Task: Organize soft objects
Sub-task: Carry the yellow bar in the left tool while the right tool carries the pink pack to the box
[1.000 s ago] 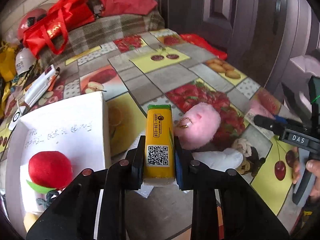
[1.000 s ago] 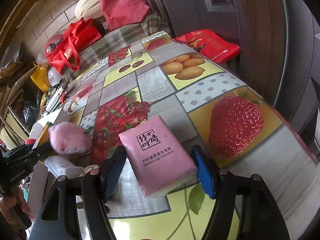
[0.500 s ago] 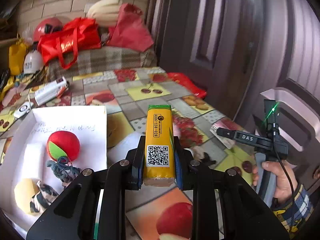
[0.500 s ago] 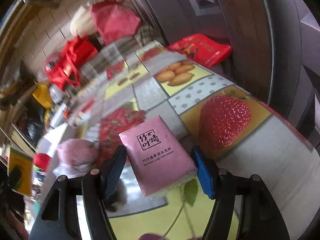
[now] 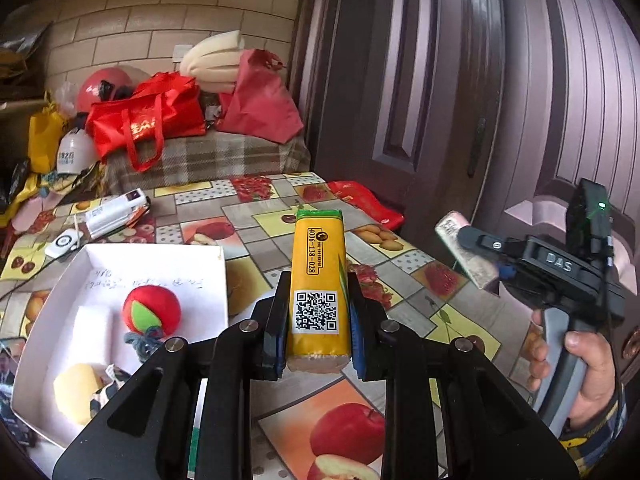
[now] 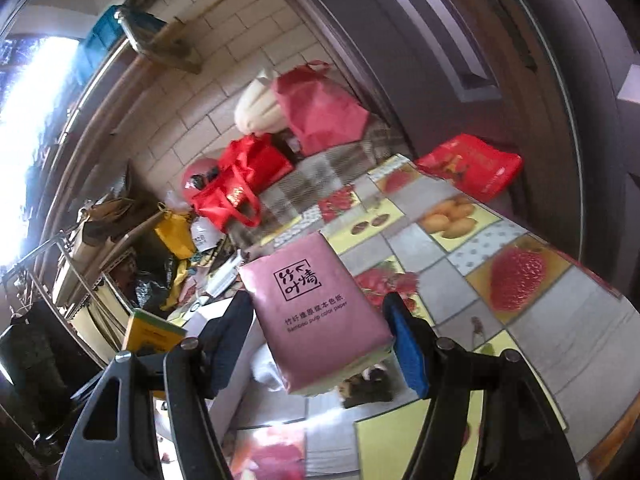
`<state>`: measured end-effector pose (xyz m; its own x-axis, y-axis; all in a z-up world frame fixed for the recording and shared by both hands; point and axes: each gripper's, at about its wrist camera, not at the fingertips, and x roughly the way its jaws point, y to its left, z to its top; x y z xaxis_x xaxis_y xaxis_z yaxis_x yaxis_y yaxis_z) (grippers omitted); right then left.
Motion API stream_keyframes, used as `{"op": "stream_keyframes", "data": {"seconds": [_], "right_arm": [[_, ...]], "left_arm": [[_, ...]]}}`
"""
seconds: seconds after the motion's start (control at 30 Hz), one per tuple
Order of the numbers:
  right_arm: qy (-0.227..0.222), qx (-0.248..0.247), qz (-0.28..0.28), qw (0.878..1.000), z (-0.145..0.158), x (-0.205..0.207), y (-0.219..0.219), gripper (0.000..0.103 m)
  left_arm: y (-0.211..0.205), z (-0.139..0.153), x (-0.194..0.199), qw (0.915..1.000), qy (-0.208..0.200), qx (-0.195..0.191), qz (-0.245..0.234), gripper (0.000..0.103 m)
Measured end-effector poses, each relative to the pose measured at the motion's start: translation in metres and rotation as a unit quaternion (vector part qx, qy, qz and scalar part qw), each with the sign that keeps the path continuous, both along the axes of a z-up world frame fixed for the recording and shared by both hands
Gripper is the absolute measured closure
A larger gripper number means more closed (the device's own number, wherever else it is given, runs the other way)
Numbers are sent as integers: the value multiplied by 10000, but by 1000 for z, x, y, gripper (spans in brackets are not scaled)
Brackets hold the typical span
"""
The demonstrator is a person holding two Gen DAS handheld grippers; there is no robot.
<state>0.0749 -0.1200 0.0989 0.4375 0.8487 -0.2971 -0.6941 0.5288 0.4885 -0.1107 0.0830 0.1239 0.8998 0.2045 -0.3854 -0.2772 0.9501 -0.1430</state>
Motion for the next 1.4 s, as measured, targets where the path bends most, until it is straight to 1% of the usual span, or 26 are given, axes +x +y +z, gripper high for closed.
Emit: {"op": "stream_keyframes", "data": {"seconds": [0.1, 0.33, 0.93, 1.4], "right_arm": [[-147, 21, 30, 9999, 5, -9, 3, 36], [-253, 25, 117, 9996, 9, -18, 7, 36], [-483, 61, 258, 9985, 18, -35, 13, 36], [-537, 13, 378, 9978, 19, -42, 21, 36]], "left_arm": [[9, -1, -7, 9999, -32, -69, 96, 80], [22, -3, -22, 9993, -153, -204, 262, 80], [26, -2, -41, 9984, -317, -272, 381, 80], [33, -1, -56, 9972, -413, -347, 522, 80]]}}
